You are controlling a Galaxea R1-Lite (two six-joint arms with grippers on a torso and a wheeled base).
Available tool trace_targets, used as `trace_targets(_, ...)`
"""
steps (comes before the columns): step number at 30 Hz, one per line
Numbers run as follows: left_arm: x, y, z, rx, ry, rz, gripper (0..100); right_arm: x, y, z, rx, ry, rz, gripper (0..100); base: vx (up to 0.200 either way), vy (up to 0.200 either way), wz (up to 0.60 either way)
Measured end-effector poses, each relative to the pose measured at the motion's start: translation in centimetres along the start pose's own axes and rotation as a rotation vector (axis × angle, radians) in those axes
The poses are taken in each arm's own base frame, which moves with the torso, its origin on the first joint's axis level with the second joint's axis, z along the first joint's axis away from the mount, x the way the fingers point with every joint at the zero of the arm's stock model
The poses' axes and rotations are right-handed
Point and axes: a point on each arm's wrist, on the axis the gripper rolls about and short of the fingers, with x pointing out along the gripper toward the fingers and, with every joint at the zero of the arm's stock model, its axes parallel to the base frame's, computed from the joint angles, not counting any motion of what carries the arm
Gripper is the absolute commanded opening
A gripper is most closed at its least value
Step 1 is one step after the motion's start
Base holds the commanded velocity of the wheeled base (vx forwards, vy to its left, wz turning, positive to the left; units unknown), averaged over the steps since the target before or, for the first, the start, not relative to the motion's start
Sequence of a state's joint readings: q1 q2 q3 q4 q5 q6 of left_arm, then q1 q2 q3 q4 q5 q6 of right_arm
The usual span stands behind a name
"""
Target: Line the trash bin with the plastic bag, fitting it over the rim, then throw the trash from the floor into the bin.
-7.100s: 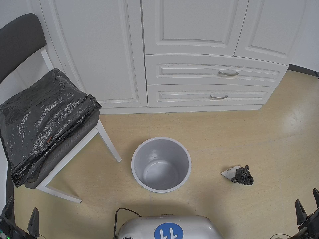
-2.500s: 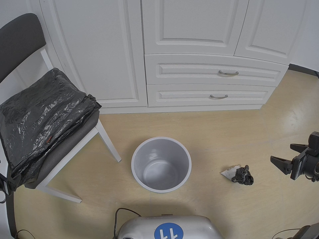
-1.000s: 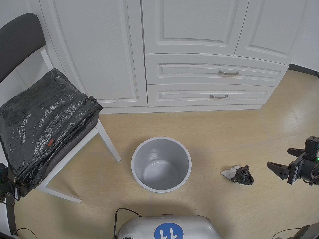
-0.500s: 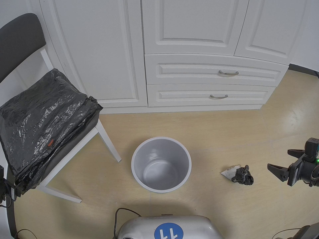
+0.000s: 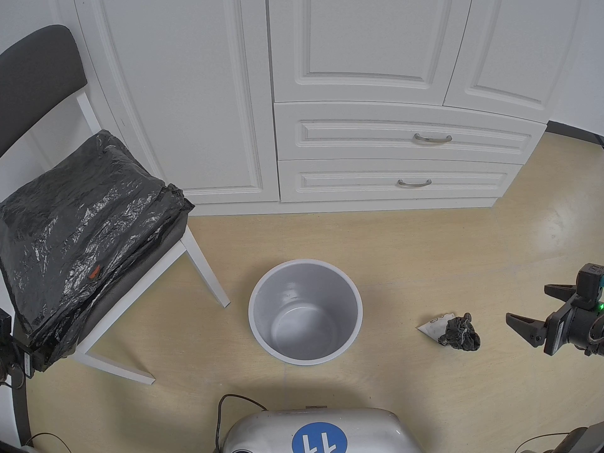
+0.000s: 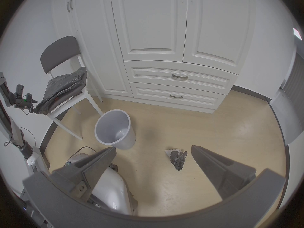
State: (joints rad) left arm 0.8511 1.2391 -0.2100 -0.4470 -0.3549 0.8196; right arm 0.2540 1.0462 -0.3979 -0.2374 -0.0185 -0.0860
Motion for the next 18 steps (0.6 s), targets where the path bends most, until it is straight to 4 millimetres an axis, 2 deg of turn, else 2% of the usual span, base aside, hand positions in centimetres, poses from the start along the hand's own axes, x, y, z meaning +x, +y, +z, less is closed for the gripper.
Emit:
trace_targets(15,1.4,-0.3,-0.4,-0.018,0.031,-0.076,100,-0.1,0.0,0.0,-0.001,-0.003,0.0,100,0.0,0.0,0.0)
trace_targets(16,1.4,-0.3,-0.4,-0.018,0.032,-0.077,0,-0.1,0.0,0.0,-0.001,-0.004,0.0,100,0.0,0.0,0.0)
trace_targets(18,1.5,-0.3,-0.4,-0.018,0.031,-0.078,0,-0.1,0.0,0.0,-0.001,-0.004,0.0,100,0.0,0.0,0.0)
